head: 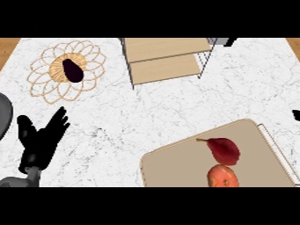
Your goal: Pick the squash from the tray and place it in the tiered shelf
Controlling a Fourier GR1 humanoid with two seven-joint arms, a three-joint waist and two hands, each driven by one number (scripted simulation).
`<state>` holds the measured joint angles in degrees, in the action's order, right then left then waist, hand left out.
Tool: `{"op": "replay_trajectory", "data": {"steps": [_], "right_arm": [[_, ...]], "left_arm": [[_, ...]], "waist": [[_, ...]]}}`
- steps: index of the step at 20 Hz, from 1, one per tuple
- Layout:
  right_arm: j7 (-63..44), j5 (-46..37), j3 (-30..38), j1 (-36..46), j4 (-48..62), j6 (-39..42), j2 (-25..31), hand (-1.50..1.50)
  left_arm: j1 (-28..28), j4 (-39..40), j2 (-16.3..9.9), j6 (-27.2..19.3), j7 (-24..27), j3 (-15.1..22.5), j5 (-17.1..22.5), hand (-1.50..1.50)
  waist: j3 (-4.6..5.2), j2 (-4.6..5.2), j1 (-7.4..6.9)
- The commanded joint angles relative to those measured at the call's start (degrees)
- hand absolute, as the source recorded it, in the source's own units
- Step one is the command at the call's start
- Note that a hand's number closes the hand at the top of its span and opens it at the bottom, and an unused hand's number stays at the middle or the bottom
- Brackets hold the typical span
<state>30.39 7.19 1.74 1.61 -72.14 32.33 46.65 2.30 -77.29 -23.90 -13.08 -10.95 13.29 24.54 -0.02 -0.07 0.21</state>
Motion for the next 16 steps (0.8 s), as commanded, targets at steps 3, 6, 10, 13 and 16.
{"op": "replay_trajectory", "data": {"steps": [3, 6, 10, 13, 16], "right_arm": [[-7.26, 1.66, -1.29, -4.78, -15.36, 6.24, 5.01, -1.5], [-13.29, 1.07, -0.59, -8.53, -25.06, 3.82, 6.3, -1.5], [-28.48, 0.38, -3.4, -10.3, -36.2, -3.52, 1.78, -1.5], [-39.42, 2.28, -3.19, -8.9, -42.27, -5.67, 0.97, -1.5], [-46.0, -3.87, -6.54, -5.29, -43.54, -8.87, -1.08, -1.5]], "left_arm": [[-0.87, -0.28, -0.32, 0.8, -1.24, -1.75, 0.25, 0.0], [0.37, 2.49, 1.34, 1.16, 0.43, -1.94, -0.62, 0.0], [-1.45, 1.76, -0.24, 3.31, 1.21, -2.57, -0.98, 0.0], [4.3, 3.05, 1.88, 1.05, -2.69, -2.32, -1.91, 0.0], [1.0, 2.59, 2.22, 1.77, -1.16, -2.78, -2.07, 0.0]], "waist": [[0.15, -0.26, 0.61], [0.17, -0.25, 1.09], [0.19, -0.23, 0.65], [0.16, -0.02, 0.65], [0.1, 0.06, -0.46]]}}
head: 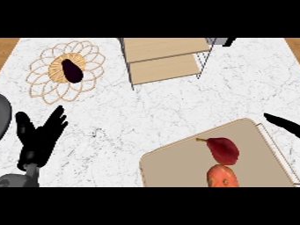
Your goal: Pick the squash from the tray and place it in the tiered shelf
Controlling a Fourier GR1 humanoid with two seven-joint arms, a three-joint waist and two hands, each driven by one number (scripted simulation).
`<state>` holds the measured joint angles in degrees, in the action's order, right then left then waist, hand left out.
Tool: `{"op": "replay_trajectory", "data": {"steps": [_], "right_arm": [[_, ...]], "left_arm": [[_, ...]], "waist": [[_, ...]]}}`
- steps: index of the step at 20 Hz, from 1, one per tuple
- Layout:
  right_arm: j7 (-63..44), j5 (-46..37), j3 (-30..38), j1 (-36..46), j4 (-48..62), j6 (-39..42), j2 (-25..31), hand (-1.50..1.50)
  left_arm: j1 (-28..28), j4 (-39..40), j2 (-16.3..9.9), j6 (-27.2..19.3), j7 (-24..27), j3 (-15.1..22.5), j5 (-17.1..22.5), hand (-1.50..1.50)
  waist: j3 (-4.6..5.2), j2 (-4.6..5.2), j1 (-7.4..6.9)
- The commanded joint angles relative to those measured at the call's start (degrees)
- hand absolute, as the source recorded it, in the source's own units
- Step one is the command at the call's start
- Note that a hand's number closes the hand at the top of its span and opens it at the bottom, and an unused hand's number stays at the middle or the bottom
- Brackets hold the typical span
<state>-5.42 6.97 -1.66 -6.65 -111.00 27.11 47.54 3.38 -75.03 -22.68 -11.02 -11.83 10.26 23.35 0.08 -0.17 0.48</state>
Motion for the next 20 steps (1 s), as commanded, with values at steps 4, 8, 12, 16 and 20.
{"op": "replay_trajectory", "data": {"steps": [4, 8, 12, 16, 20], "right_arm": [[-18.19, -8.94, -7.43, 2.31, -9.31, -4.74, -6.43, -1.5], [-27.02, -11.44, -12.22, 7.35, -8.79, -1.85, -8.61, -1.5], [-22.39, -19.99, -15.37, 3.86, -8.44, -0.81, -11.97, -1.5], [-23.22, -25.72, -16.99, 0.24, -7.77, -0.94, -12.49, -1.5], [-24.11, -32.24, -18.28, -3.49, -10.68, -2.99, -15.19, -1.5]], "left_arm": [[0.88, -0.29, 0.4, 1.17, -2.24, -1.68, -0.52, 0.0], [0.02, 1.44, 2.75, 1.24, 0.25, -1.17, -2.15, 0.0], [1.11, 4.98, 4.59, 2.25, 1.87, -1.4, -4.91, 0.0], [-1.75, -1.61, 2.26, 4.22, -1.11, -3.5, -2.85, 0.0], [-2.65, -5.2, 2.01, 3.23, -4.09, -4.73, -4.15, 0.0]], "waist": [[-0.04, 0.14, -0.57], [-0.02, 0.21, -0.88], [-0.07, 0.18, -0.42], [-0.09, 0.11, -0.59], [-0.1, 0.05, -0.48]]}}
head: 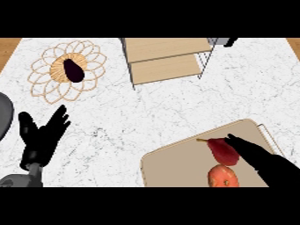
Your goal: Pick the squash from the tray and place it in the tiered shelf
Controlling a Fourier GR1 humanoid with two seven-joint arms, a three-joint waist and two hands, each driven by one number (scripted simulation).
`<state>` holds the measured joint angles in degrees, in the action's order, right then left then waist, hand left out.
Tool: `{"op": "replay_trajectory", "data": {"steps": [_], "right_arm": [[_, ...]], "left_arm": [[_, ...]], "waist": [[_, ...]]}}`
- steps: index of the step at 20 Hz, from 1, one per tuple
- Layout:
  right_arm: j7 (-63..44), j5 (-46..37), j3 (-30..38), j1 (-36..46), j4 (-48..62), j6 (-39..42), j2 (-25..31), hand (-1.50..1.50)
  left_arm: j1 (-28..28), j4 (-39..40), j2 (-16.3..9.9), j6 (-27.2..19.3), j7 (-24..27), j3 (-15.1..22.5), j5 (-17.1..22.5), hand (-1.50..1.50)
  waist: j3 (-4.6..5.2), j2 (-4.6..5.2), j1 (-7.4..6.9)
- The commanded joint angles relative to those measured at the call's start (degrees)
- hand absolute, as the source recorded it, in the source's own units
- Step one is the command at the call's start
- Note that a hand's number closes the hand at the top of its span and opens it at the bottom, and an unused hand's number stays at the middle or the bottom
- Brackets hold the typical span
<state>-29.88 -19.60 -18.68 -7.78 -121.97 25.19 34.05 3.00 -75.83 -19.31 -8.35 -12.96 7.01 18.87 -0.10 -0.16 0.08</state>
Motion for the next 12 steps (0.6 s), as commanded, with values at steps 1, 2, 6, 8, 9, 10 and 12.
{"op": "replay_trajectory", "data": {"steps": [1, 2, 6, 8, 9, 10, 12], "right_arm": [[1.19, -6.62, -0.91, -4.69, -1.17, -0.9, -1.25, -1.5], [4.09, -9.6, -1.91, -1.66, 4.53, -2.21, -3.32, -1.5], [3.24, -8.39, 1.63, -0.74, 3.88, 2.1, -4.47, -1.5], [1.31, -12.45, -1.71, -3.37, 1.29, 1.03, -7.62, -1.5], [2.84, -12.76, -1.53, -4.52, 1.33, 0.58, -7.77, -1.5], [4.38, -17.27, -5.33, -2.49, 7.34, -2.47, -9.5, -1.5], [4.8, -19.32, -5.79, -3.36, 7.74, -4.53, -11.29, -1.5]], "left_arm": [[-2.71, 0.11, 0.42, 1.07, 1.91, -0.86, -1.92, 0.0], [-1.07, -1.69, 0.87, 1.37, -1.65, -1.08, -0.73, 0.0], [-0.56, 1.84, 0.85, 3.46, -0.24, -4.42, -1.77, 0.0], [0.15, 0.76, 1.69, 3.61, -0.99, -4.69, -2.82, 0.0], [-1.22, -2.3, 3.11, 1.11, -1.86, -2.99, -4.83, 0.0], [-1.32, -0.85, 4.79, 0.18, -0.34, -2.14, -5.07, 0.0], [-4.34, -4.04, 0.69, 5.36, -2.22, -4.74, -2.46, 0.0]], "waist": [[0.1, 0.07, 0.14], [0.08, 0.11, -0.04], [0.1, 0.14, -0.04], [0.1, 0.11, 0.03], [0.1, 0.09, 0.02], [0.09, 0.12, -0.1], [0.09, 0.09, -0.18]]}}
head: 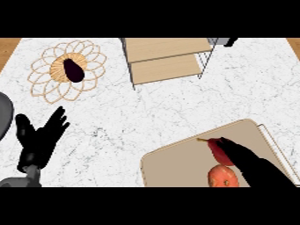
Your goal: Pick the squash from the tray and place it in the tiered shelf
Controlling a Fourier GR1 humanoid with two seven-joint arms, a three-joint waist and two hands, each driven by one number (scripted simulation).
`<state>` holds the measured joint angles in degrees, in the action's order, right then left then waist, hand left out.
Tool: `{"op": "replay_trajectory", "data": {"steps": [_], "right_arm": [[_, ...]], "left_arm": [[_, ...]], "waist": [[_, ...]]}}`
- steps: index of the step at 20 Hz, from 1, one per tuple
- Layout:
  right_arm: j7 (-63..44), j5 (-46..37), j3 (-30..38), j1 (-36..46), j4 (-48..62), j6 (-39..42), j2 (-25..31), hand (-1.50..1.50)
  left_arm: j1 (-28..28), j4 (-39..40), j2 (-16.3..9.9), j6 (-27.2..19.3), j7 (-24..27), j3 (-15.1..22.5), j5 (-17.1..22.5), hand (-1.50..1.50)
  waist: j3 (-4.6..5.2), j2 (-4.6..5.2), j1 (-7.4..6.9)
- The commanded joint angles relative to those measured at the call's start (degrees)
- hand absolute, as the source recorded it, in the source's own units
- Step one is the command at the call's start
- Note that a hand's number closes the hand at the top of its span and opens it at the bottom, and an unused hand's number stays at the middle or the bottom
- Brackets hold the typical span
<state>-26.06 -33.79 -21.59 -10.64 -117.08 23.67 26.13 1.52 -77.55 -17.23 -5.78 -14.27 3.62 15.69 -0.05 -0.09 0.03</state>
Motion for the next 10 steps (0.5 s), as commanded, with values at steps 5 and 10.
{"op": "replay_trajectory", "data": {"steps": [5, 10], "right_arm": [[3.27, -8.79, -0.14, 1.39, 7.63, -2.86, -3.4, -1.5], [5.1, -11.35, 0.97, 2.95, 10.39, -3.19, -5.17, -1.5]], "left_arm": [[0.17, 1.0, 2.36, 1.23, 0.22, -1.3, -2.49, 0.0], [-2.58, -2.51, 1.83, 3.0, -0.78, -2.62, -3.2, 0.0]], "waist": [[0.05, 0.08, -0.01], [0.05, 0.06, -0.11]]}}
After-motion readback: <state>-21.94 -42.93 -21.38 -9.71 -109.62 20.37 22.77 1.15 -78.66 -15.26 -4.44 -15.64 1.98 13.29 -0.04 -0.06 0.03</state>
